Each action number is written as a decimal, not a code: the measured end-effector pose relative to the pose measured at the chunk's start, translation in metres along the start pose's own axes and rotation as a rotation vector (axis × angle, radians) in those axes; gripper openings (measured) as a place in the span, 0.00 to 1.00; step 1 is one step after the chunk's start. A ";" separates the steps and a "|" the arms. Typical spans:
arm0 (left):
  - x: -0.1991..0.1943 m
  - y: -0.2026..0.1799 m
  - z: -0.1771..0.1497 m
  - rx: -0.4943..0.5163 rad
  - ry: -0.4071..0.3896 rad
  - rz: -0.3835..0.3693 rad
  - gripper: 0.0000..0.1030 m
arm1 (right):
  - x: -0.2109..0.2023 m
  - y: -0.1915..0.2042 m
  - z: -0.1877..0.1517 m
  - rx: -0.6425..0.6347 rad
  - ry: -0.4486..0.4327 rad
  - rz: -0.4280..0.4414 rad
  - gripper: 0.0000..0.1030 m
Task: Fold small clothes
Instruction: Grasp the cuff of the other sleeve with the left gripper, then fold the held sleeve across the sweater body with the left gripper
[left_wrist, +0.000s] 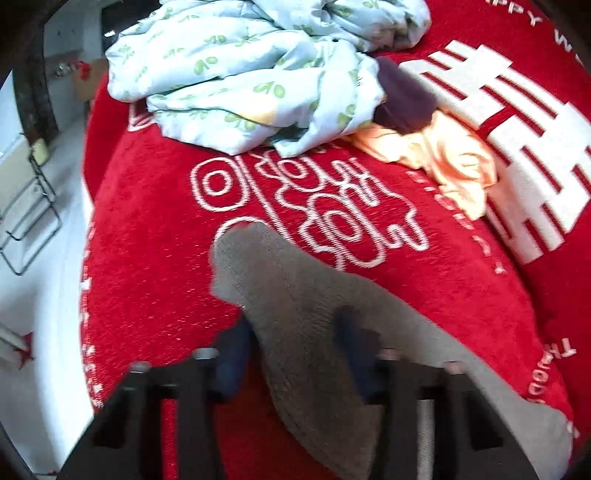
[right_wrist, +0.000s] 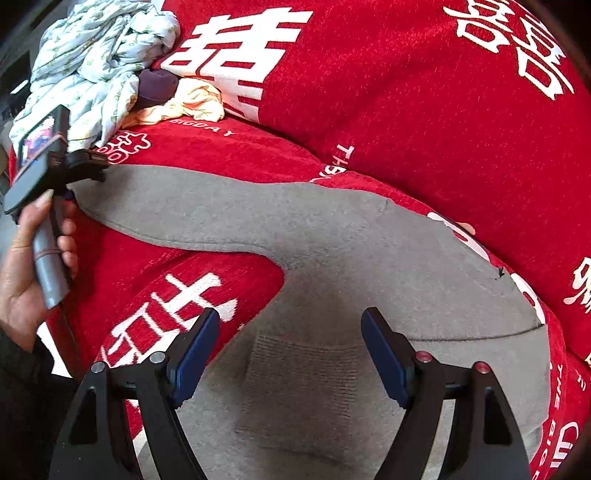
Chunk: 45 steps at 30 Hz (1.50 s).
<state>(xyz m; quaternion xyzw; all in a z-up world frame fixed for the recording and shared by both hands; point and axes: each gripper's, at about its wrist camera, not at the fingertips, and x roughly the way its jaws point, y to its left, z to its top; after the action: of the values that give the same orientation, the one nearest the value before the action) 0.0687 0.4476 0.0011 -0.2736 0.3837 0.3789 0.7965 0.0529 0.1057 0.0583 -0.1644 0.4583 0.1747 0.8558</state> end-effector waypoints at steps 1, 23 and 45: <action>0.000 0.002 0.000 -0.005 0.005 -0.027 0.22 | 0.003 -0.001 0.002 0.006 0.005 0.001 0.79; -0.084 -0.106 -0.062 0.322 0.024 -0.346 0.12 | -0.009 -0.066 -0.014 0.168 -0.017 -0.063 0.79; -0.227 -0.244 -0.198 0.716 -0.054 -0.417 0.11 | -0.091 -0.196 -0.092 0.417 -0.129 -0.094 0.79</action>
<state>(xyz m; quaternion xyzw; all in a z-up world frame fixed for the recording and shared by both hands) 0.0919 0.0774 0.1128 -0.0415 0.4066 0.0590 0.9108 0.0270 -0.1222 0.1100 0.0065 0.4207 0.0461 0.9060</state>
